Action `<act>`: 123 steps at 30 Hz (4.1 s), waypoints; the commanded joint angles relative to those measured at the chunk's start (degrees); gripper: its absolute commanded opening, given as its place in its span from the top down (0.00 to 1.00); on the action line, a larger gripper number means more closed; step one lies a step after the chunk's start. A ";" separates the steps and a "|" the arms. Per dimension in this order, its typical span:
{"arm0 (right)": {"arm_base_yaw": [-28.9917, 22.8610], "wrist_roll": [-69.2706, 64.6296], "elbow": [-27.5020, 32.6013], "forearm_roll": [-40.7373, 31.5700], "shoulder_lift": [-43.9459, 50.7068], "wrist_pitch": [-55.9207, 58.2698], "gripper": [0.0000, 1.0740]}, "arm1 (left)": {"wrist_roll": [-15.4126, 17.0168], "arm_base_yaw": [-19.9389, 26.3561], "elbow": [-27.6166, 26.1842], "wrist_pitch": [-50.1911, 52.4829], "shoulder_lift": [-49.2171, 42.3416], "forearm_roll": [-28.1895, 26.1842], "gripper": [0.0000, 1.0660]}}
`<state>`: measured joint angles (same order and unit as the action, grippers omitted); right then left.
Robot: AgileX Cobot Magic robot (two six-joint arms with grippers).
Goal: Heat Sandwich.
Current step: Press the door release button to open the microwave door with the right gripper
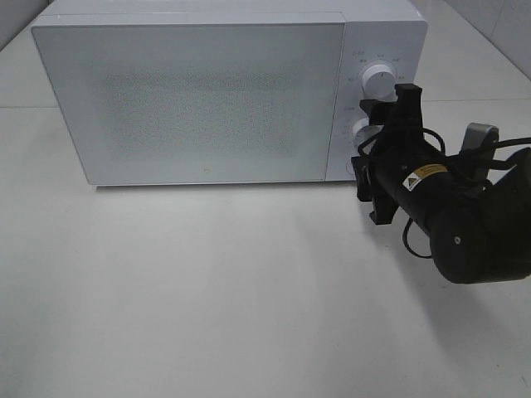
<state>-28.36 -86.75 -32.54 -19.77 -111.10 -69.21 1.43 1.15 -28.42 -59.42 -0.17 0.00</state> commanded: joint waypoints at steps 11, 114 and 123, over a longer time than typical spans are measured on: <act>0.29 8.65 10.43 3.61 15.01 13.58 0.29 | 0.17 0.17 0.11 0.52 -1.60 -0.69 0.05; 22.69 84.40 3.50 20.57 111.96 128.57 0.29 | 0.17 0.17 0.11 0.52 -1.55 -0.69 0.05; 23.03 85.54 3.55 20.11 112.87 128.57 0.29 | 0.17 0.17 0.11 0.52 -1.26 -0.69 0.05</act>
<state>-5.79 -1.89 -29.22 0.46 0.23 59.70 1.43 1.15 -28.42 -59.42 -0.17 0.00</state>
